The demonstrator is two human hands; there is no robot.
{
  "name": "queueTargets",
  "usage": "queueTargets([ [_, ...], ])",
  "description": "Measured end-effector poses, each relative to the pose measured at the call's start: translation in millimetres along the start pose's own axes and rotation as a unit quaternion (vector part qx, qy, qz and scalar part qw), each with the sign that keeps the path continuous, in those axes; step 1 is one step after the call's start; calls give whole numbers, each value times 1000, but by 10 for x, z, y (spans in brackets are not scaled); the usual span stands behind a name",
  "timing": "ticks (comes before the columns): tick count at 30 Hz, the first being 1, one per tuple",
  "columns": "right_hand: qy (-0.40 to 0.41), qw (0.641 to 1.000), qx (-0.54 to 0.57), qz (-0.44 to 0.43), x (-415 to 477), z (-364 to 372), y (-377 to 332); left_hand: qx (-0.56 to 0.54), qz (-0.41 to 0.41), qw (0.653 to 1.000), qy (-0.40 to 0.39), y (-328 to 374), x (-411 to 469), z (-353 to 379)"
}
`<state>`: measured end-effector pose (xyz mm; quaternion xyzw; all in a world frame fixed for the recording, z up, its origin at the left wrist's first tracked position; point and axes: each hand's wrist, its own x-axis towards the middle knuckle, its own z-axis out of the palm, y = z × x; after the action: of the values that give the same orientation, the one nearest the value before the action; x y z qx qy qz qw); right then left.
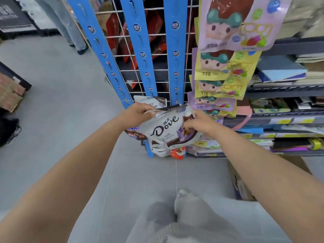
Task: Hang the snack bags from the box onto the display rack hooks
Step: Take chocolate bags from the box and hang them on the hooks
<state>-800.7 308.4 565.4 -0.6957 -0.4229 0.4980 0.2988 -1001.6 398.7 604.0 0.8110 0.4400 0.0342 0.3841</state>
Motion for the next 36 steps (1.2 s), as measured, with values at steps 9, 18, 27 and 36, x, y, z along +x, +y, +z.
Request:
queueTargets([
  [9, 39, 998, -38, -2, 320, 257, -80, -11, -71, 997, -36, -312, 261, -66],
  [18, 84, 996, -8, -10, 491, 528, -154, -7, -83, 997, -3, -509, 601, -331],
  [27, 187, 980, -72, 7, 564, 391, 94, 90, 4, 946, 311, -544, 896, -171],
  [36, 209, 971, -110, 42, 555, 215, 194, 41, -30, 920, 388, -339, 1100, -101],
])
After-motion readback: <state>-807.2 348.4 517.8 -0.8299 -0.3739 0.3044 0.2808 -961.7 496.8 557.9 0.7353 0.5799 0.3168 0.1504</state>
